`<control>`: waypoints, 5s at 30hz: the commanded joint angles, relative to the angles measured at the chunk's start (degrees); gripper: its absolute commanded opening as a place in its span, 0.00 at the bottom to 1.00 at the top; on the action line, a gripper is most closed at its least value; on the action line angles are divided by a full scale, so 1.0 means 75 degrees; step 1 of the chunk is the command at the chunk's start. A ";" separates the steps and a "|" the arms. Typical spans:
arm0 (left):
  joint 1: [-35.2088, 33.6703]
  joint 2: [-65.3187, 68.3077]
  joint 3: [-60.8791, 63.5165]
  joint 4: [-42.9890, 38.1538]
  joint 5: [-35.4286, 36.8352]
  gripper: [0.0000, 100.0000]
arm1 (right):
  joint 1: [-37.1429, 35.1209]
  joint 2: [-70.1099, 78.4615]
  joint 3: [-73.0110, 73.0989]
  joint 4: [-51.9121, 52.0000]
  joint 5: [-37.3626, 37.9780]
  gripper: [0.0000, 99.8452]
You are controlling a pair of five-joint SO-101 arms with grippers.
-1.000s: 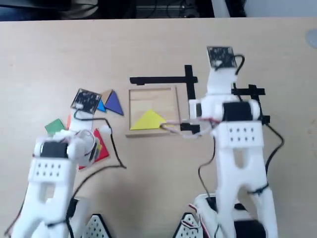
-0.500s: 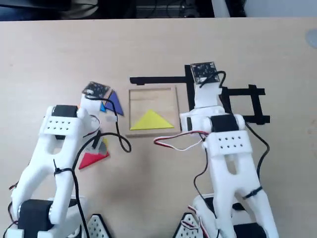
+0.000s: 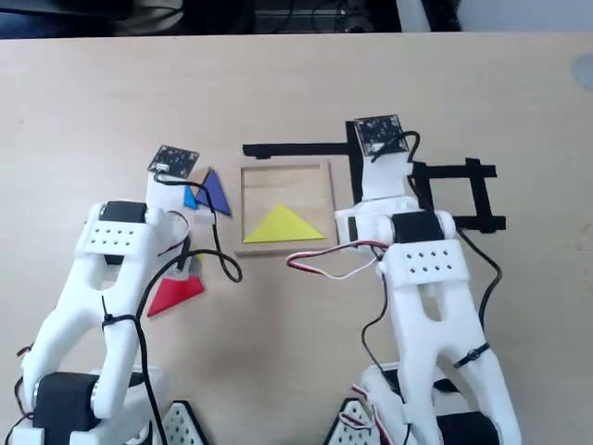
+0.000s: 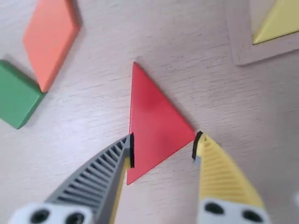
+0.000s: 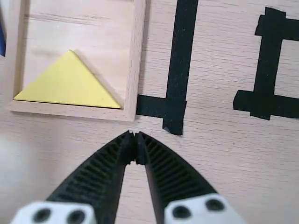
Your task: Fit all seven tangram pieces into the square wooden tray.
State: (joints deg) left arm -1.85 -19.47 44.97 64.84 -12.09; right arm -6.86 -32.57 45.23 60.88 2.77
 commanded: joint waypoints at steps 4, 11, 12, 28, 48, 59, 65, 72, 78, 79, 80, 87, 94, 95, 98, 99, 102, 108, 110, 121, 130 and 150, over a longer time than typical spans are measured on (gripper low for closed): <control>-0.0029 -0.0012 0.0275 -0.0164 -0.0188 0.29 | -0.0094 0.0041 0.0076 -0.0117 0.0070 0.01; -0.0768 -0.0012 0.0697 -0.1125 -0.0504 0.35 | -0.0105 0.0029 0.0358 -0.0410 0.0316 0.01; -0.0756 -0.0012 0.0709 -0.1160 -0.0703 0.35 | -0.0105 0.0029 0.0358 -0.0410 0.0316 0.01; -0.0533 0.2415 -0.0604 -0.0645 -0.0926 0.34 | -0.0117 0.0041 0.0358 -0.0422 0.0316 0.01; -0.0486 0.2450 -0.0592 -0.0926 -0.0926 0.34 | -0.0117 0.0041 0.0369 -0.0375 0.0316 0.01; -0.0428 0.3083 -0.0873 -0.0692 -0.1512 0.21 | -0.0117 0.0041 0.0369 -0.0375 0.0316 0.01; -0.0393 0.3083 -0.0920 -0.0738 -0.1512 0.20 | -0.0117 0.0041 0.0369 -0.0387 0.0316 0.01; 0.0041 0.3048 -0.0920 -0.0738 -0.1512 0.05 | -0.0117 0.0041 0.0381 -0.0399 0.0316 0.01; 0.0006 0.3095 -0.0908 -0.0692 -0.1524 0.05 | -0.0117 0.0041 0.0381 -0.0399 0.0316 0.01; 0.0006 0.3095 -0.0908 -0.0692 -0.1524 0.05 | -0.0117 0.0041 0.0381 -0.0399 0.0316 0.01; -0.0006 0.3095 -0.0908 -0.0692 -0.1524 0.05 | -0.0117 0.0041 0.0381 -0.0387 0.0316 0.01; -0.0006 0.3071 -0.0920 -0.0692 -0.1524 0.03 | -0.0117 0.0041 0.0381 -0.0375 0.0316 0.01; -0.0053 0.3012 -0.1248 -0.0680 -0.1524 0.03 | -0.0117 0.0041 0.0381 -0.0375 0.0316 0.01; -0.0041 0.3001 -0.1377 -0.0680 -0.1524 0.03 | -0.0117 0.0041 0.0381 -0.0375 0.0316 0.01; 0.0041 0.2837 -0.2268 0.0012 -0.1512 0.03 | -0.0117 0.0041 0.0381 -0.0375 0.0316 0.01; 0.0053 0.2661 -0.2655 0.0481 -0.1512 0.03 | -0.0117 0.0041 0.0381 -0.0375 0.0316 0.01; -0.0053 0.1899 -0.3862 0.1958 -0.1571 0.03 | -0.0117 0.0041 0.0393 -0.0375 0.0316 0.01; -0.1319 0.0586 -0.4507 0.4700 -0.3880 0.03 | -0.0117 0.0018 0.0475 -0.0375 0.0316 0.01; -0.2374 0.0492 -0.4132 0.4771 -0.4900 0.03 | -0.0117 0.0006 0.0475 -0.0375 0.0328 0.01; -0.4929 0.1594 -0.1119 0.3458 -0.9412 0.03 | -0.0117 0.0006 0.0486 -0.0375 0.0328 0.01; -0.4636 0.2168 0.1049 0.1207 -0.8873 0.03 | -0.0117 0.0029 0.0498 -0.0422 0.0328 0.01; -0.0662 0.2251 0.0076 -0.0293 -0.5275 0.03 | -0.0117 0.0029 0.0498 -0.0410 0.0328 0.01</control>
State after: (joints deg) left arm -13.45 -3.47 47.96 64.75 -54.20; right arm -7.03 -32.40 49.10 58.68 4.79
